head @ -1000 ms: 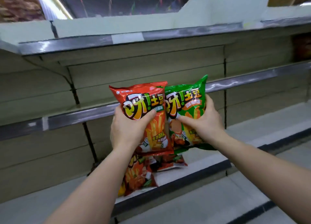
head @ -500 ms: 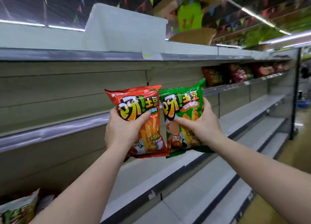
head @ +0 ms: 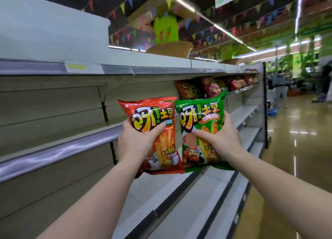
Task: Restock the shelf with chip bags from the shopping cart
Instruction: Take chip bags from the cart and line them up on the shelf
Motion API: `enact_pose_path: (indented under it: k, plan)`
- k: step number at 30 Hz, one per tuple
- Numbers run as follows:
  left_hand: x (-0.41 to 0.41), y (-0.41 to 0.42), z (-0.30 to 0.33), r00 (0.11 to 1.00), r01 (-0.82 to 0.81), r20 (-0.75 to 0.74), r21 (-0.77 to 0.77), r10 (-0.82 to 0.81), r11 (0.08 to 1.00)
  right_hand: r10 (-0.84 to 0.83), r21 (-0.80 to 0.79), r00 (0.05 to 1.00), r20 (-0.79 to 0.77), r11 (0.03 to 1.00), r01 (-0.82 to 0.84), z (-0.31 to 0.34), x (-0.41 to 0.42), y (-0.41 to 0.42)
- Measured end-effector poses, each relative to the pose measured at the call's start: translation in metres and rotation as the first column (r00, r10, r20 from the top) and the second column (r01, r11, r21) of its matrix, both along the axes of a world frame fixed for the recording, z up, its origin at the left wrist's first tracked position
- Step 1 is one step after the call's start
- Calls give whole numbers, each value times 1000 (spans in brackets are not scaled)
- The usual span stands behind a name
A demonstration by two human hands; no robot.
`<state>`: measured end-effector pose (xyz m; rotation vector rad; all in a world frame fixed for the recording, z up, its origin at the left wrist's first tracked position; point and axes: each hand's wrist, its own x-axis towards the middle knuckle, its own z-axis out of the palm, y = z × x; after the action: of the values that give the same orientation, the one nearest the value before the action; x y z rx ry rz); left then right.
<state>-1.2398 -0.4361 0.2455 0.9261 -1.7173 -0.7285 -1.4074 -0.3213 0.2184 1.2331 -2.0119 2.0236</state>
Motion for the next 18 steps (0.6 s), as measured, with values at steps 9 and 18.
enact_pose_path:
  k: [9, 18]
  plan:
    - [-125, -70, 20, 991, 130, 7, -42, -130, 991, -134, -40, 991, 21, 990, 135, 23, -113, -53]
    - [-254, -121, 46, 976, 200, 89, -27, -197, 979, -214, -69, 976, 41, 974, 217, 41, -228, -85]
